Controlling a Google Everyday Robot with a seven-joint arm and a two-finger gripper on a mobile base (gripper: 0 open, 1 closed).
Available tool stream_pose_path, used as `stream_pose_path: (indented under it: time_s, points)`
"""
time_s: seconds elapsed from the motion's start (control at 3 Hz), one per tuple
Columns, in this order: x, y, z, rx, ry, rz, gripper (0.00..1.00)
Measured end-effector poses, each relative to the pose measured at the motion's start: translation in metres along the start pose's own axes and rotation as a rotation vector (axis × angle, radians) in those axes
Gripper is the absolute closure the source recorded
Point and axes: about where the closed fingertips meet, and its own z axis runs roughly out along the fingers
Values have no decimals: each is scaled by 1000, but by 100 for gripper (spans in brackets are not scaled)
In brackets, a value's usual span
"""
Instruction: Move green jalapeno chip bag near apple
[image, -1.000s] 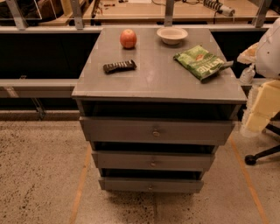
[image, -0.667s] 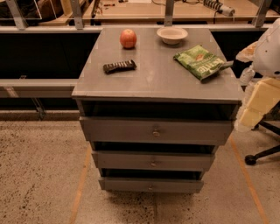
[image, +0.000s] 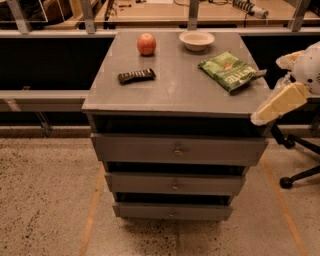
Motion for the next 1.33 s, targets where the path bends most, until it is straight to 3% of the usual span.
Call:
stream_pose_path:
  time_s: [0.33, 0.67, 1.0, 1.33]
  points:
    - [-12, -34, 13, 85, -173, 48, 0]
    - [-19, -46, 13, 130, -206, 54, 0]
    - [-21, -45, 16, 138, -199, 59, 0]
    - [-29, -61, 36, 167, -214, 42, 0]
